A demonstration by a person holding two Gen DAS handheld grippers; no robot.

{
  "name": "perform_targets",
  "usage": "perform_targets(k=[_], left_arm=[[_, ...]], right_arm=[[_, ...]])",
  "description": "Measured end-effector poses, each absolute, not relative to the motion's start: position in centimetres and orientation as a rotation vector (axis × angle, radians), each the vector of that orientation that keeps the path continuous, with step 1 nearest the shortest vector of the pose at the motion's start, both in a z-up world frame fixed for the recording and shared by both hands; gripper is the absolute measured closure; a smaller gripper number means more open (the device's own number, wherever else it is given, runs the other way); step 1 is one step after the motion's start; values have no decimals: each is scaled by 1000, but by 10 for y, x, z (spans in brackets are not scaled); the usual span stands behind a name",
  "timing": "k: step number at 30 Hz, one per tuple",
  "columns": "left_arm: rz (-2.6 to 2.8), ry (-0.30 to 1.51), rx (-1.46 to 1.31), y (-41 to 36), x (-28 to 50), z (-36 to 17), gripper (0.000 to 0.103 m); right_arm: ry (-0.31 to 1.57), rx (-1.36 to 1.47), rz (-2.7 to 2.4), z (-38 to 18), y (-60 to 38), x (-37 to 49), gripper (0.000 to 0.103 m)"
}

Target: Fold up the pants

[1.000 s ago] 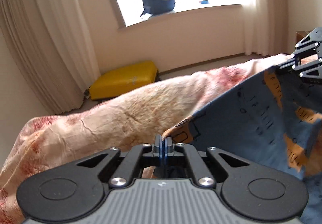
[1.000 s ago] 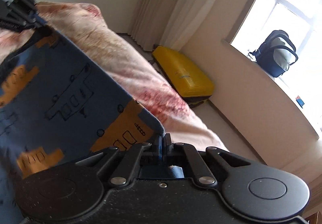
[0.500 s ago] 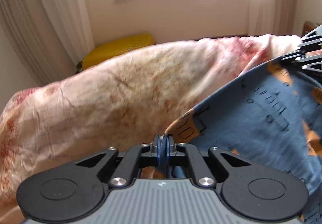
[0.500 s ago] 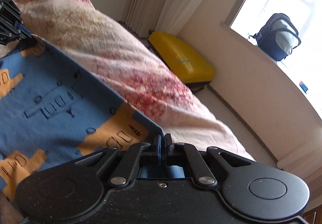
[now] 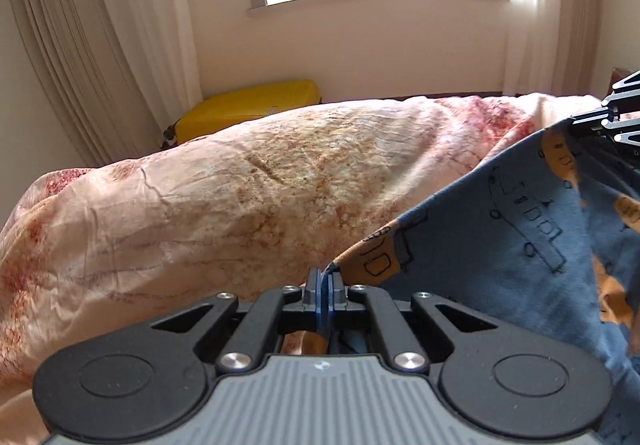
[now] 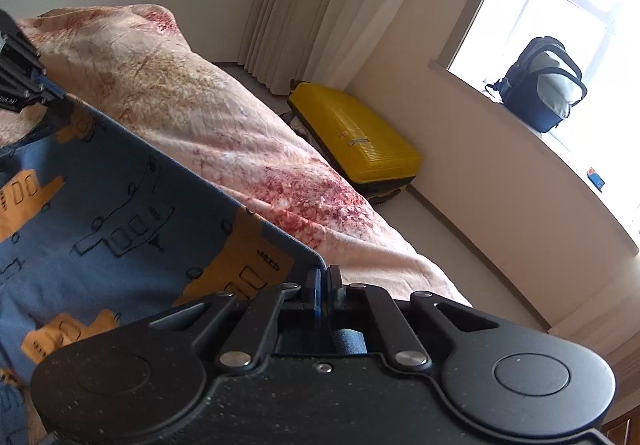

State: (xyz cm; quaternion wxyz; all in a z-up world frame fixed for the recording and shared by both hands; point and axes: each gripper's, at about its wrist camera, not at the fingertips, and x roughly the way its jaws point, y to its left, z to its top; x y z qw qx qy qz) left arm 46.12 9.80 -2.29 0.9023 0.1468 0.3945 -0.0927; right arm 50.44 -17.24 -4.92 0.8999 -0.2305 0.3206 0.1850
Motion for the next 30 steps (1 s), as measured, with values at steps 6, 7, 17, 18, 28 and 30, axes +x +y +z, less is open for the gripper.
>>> perform_targets(k=[6,7,17,18,28,30], left_arm=[[-242,750,319,105,436,-11,102],[-262,725,320,108,427,-6,102],[-454,515,530,117,284,5,102],[-474,515,555,114,268,2,102],[-527,601,600,103,198,-55,102],[-518,614,594,106,197,-59,102]], right_arm=[[626,-468,411,-37,-177,472,102],[607,-457,420,-31,-181,459,102],[568,-383,492,-5,-209,260,102],[599,-386,505,-8,-208,240,102],[771,-452,533,-51,-177,129,103],[785,-460,521,-59,-173,125,103]])
